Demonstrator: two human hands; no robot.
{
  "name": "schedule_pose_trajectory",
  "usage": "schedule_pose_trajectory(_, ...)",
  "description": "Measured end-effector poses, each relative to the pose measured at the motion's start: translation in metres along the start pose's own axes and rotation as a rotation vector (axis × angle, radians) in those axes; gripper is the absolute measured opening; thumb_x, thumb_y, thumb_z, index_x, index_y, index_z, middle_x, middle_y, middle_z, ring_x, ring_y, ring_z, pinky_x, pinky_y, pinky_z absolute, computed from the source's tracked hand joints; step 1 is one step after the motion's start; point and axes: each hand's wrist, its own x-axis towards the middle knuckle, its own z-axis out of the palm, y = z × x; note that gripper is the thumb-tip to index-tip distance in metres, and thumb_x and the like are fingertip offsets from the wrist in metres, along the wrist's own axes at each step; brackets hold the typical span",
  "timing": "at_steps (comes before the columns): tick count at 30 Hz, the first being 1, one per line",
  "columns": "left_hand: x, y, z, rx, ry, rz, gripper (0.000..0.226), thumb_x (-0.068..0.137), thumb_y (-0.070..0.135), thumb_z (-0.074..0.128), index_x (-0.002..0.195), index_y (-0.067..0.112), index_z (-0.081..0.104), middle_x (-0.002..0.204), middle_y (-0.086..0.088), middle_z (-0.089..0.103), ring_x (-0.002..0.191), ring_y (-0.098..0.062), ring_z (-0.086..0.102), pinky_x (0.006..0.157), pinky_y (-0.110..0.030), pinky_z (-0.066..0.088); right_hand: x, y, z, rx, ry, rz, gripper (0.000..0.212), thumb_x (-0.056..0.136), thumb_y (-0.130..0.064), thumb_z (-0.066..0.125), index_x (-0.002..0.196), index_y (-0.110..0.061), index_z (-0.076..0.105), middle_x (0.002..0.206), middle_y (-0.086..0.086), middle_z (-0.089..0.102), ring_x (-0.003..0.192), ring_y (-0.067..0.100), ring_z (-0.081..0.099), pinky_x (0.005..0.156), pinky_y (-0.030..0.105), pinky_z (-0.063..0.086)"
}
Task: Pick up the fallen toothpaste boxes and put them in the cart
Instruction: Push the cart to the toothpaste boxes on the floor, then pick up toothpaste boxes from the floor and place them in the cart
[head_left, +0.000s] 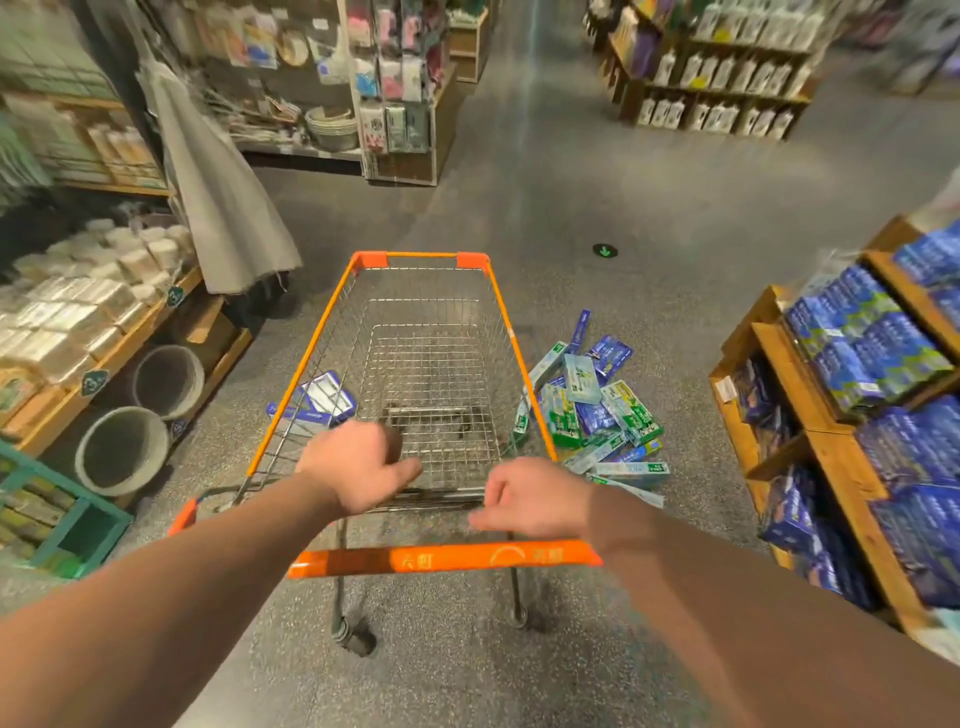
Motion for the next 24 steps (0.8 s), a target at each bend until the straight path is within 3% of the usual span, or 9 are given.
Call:
schedule_pose_trajectory(4,0.039,0.069,-0.009,-0.081,-0.027,0.023,0.036,0.086,0.063,0.051,0.081,0.028,0.055,0.089,-0.003,0.066,0.092,-0.031,0.065,0.073,-0.033,0.051,-0.004,0.041,-0.035,0.111,0.235,0.048,0.032,0.094,-0.05,0.06,0.082,-0.021,0.062,0.071,-0.003,0.067,0.066,0.013,0.063,0.066,0.031,0.051)
schedule_pose_trajectory(7,0.064,0.118,-0.006,-0.093,-0.054,0.064,0.033,0.089,0.062,0.053,0.093,0.029,0.06,0.098,-0.004,0.07,0.097,-0.03,0.066,0.075,-0.032,0.05,-0.006,0.088,-0.054,0.089,0.286,0.118,0.032,0.098,-0.047,0.054,0.085,-0.019,0.062,0.073,0.002,0.068,0.07,0.021,0.066,0.066,0.034,0.052)
schedule_pose_trajectory(10,0.093,0.165,-0.001,-0.082,-0.068,0.105,0.045,0.087,0.067,0.048,0.107,0.03,0.065,0.109,-0.003,0.072,0.105,-0.03,0.067,0.081,-0.034,0.052,-0.004,0.142,-0.073,0.052,0.31,0.133,0.031,0.099,-0.048,0.052,0.092,-0.02,0.063,0.082,0.0,0.068,0.078,0.019,0.063,0.067,0.032,0.048)
schedule_pose_trajectory(14,0.143,0.229,0.002,-0.109,-0.075,0.116,0.073,0.074,0.077,0.035,0.124,0.032,0.062,0.115,0.002,0.072,0.109,-0.029,0.067,0.088,-0.038,0.055,0.013,0.217,-0.11,0.09,0.316,0.136,0.026,0.099,-0.048,0.053,0.097,-0.024,0.061,0.076,-0.003,0.063,0.078,0.02,0.062,0.07,0.032,0.048)
schedule_pose_trajectory(16,0.175,0.262,0.009,-0.105,-0.096,0.108,0.076,0.074,0.078,0.034,0.129,0.031,0.06,0.117,0.0,0.071,0.109,-0.03,0.067,0.087,-0.039,0.056,0.026,0.26,-0.13,0.103,0.307,0.137,0.029,0.098,-0.051,0.053,0.102,-0.025,0.064,0.082,-0.001,0.066,0.082,0.021,0.063,0.077,0.035,0.052)
schedule_pose_trajectory(19,0.227,0.31,0.025,-0.06,-0.112,0.076,0.06,0.09,0.069,0.047,0.135,0.031,0.055,0.127,-0.004,0.068,0.115,-0.031,0.064,0.088,-0.039,0.053,0.043,0.325,-0.16,0.079,0.303,0.136,0.039,0.095,-0.056,0.054,0.115,-0.024,0.065,0.097,0.002,0.066,0.092,0.024,0.063,0.081,0.034,0.051)
schedule_pose_trajectory(21,0.258,0.337,0.036,-0.062,-0.12,0.042,0.061,0.09,0.068,0.05,0.136,0.028,0.053,0.129,-0.006,0.067,0.114,-0.031,0.064,0.088,-0.039,0.051,0.054,0.368,-0.178,0.062,0.264,0.15,0.045,0.095,-0.054,0.056,0.123,-0.019,0.062,0.101,0.005,0.065,0.097,0.025,0.063,0.08,0.032,0.047)
schedule_pose_trajectory(24,0.3,0.367,0.053,-0.092,-0.153,0.021,0.066,0.09,0.069,0.052,0.136,0.022,0.052,0.129,-0.011,0.065,0.113,-0.033,0.063,0.09,-0.042,0.053,0.069,0.422,-0.205,0.09,0.204,0.185,0.051,0.096,-0.051,0.058,0.132,-0.014,0.059,0.123,0.012,0.066,0.109,0.028,0.062,0.092,0.033,0.048)
